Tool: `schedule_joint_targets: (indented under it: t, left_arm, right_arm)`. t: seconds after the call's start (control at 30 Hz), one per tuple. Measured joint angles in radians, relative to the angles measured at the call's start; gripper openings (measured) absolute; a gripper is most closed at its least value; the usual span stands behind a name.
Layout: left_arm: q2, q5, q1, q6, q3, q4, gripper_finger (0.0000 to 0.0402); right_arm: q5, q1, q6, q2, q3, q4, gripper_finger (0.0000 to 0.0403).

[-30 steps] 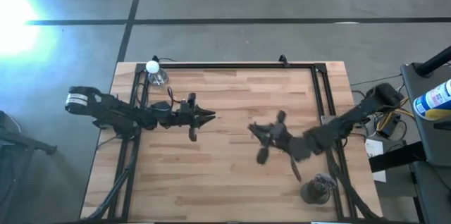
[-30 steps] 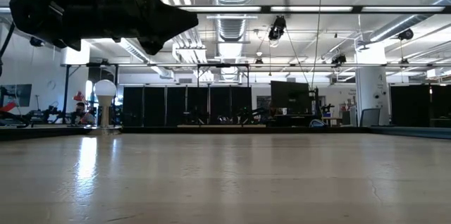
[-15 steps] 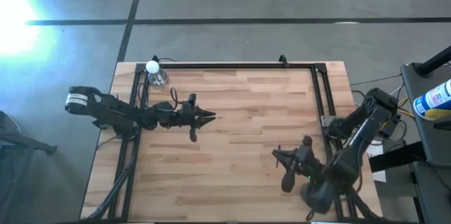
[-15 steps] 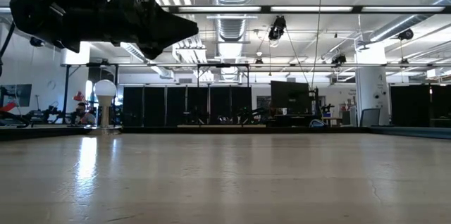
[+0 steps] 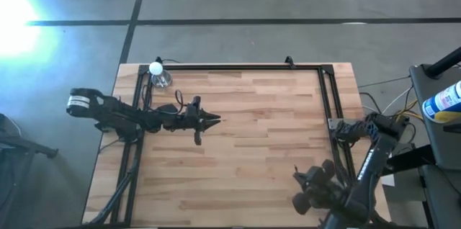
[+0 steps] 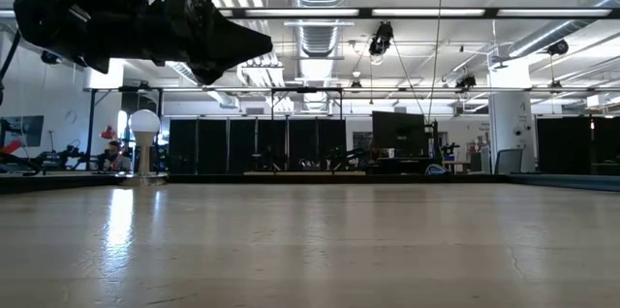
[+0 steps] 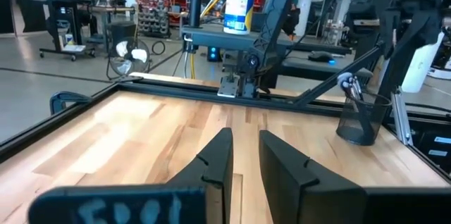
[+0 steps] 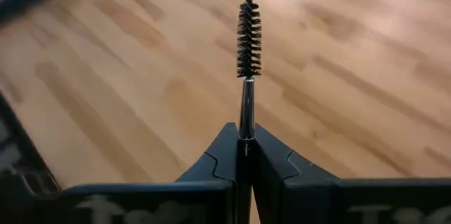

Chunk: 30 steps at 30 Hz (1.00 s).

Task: Pick & Place Makeup Brushes
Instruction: Put the black lash brush into the makeup holder

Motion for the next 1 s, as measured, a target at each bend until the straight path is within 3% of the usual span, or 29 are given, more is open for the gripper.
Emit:
schedule_joint_targets:
  t: [0.5, 0.8, 1.0]
  left_arm:
    - [0.000, -0.018, 0.002, 0.001, 0.000, -0.010, 0.0064]
    - [0.000, -0.019, 0.002, 0.000, 0.000, -0.010, 0.0064]
    - [0.000, -0.019, 0.002, -0.001, 0.000, -0.010, 0.0064]
  right_arm:
    - [-0.215, 0.136, 0.005, 0.026, -0.080, 0.000, 0.0013]
    - [-0.309, 0.163, 0.174, 0.028, -0.179, 0.000, 0.0014]
    - [-0.310, 0.163, 0.185, 0.028, -0.181, 0.000, 0.0059]
